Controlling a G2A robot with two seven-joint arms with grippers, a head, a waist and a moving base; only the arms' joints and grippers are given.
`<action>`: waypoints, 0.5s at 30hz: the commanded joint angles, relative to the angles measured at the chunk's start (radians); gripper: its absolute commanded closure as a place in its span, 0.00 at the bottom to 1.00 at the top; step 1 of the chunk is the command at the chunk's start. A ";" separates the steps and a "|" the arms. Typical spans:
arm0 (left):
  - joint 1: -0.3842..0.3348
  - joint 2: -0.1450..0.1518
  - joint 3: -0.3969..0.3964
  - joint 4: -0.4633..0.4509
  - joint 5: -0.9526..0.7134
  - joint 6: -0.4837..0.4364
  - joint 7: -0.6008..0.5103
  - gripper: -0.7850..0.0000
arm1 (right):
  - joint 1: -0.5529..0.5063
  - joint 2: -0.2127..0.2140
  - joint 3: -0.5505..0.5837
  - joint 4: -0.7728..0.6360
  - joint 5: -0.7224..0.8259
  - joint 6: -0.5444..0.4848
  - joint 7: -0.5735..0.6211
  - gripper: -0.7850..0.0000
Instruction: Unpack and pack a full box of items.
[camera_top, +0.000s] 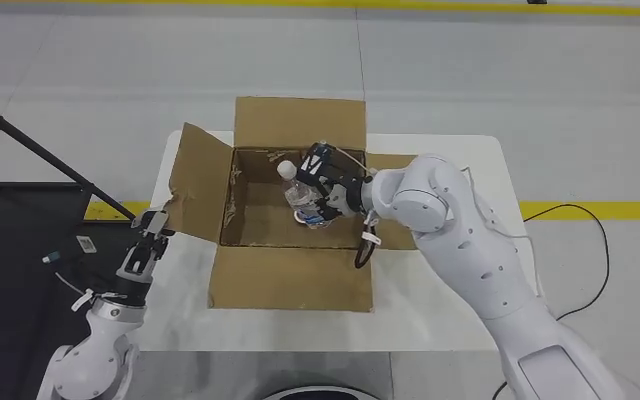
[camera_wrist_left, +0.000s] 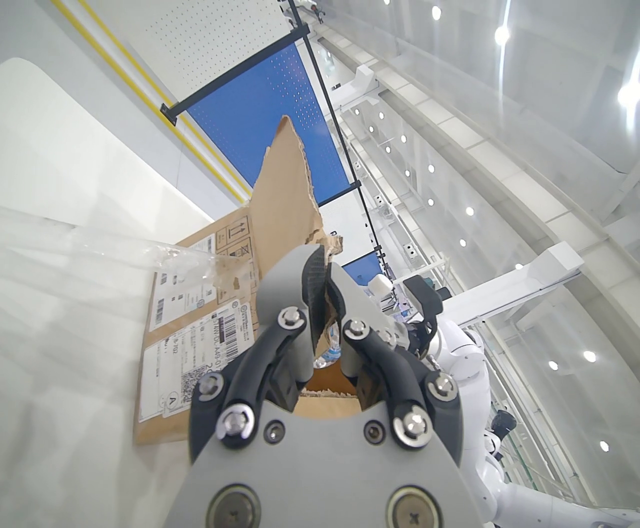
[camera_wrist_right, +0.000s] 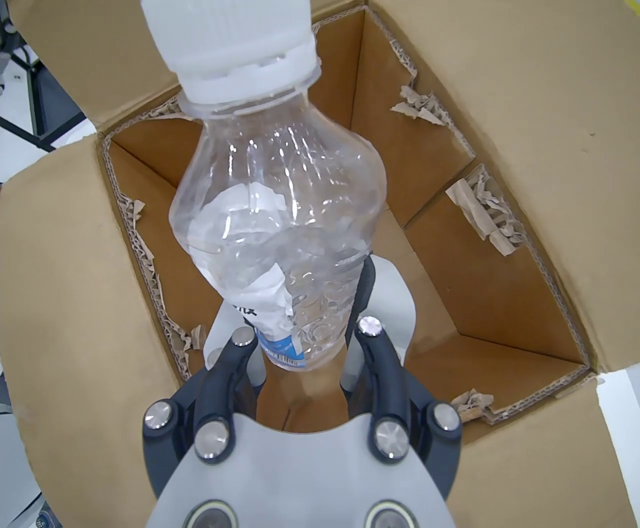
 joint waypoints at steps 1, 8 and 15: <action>0.001 0.000 -0.002 0.000 -0.002 0.002 -0.001 1.00 | 0.010 -0.003 -0.014 0.016 0.004 -0.004 0.005 1.00; 0.004 0.001 -0.001 0.005 -0.002 0.000 -0.002 1.00 | 0.048 -0.021 -0.083 0.069 0.000 -0.014 0.033 1.00; 0.011 0.001 0.000 0.005 -0.003 -0.001 -0.008 1.00 | 0.084 -0.047 -0.165 0.129 -0.030 0.001 0.056 1.00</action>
